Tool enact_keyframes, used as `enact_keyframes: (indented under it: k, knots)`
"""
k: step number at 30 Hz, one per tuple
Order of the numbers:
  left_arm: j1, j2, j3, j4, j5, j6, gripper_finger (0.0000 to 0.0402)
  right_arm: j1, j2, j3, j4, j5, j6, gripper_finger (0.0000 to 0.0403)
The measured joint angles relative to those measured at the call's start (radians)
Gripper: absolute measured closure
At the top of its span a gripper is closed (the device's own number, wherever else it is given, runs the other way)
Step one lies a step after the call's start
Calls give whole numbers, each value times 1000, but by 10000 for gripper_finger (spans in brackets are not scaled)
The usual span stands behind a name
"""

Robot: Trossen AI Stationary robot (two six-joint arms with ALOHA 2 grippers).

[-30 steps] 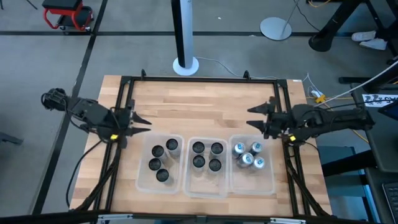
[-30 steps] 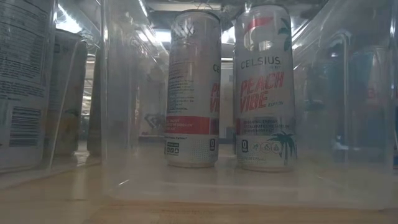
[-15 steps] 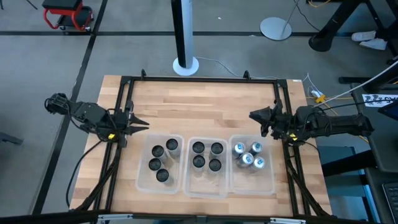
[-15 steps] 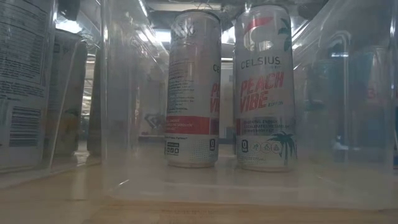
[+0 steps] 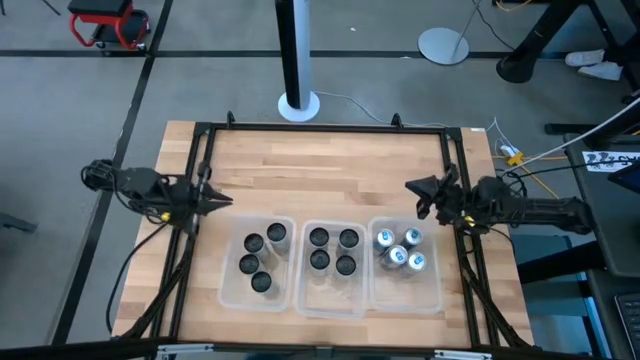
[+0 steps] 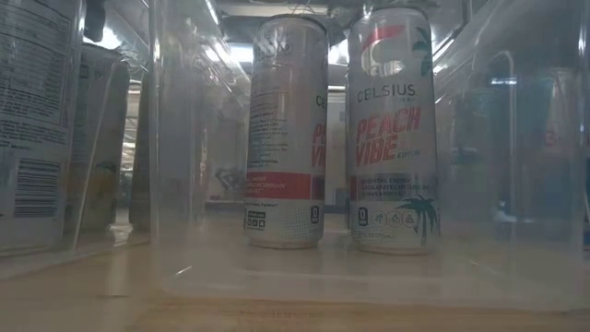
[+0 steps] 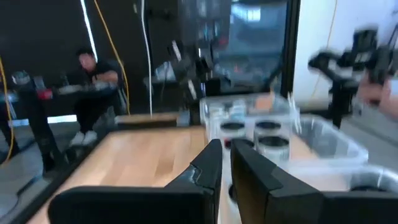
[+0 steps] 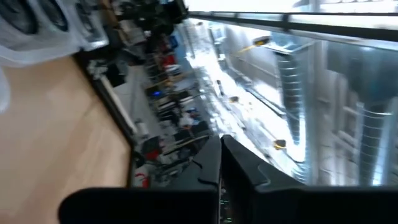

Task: Sort soda cans
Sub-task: Return to Home Position

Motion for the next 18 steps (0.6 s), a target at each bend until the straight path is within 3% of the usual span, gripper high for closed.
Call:
enact_keyframes:
  k: [9,18]
  knots:
    - [0,-72,-68,36,-26,17,376,-71,-182,-113,1,8,-6,392]
    - [0,-75,-85,51,-62,22,372,-89,-239,-123,-95,4,-23,391]
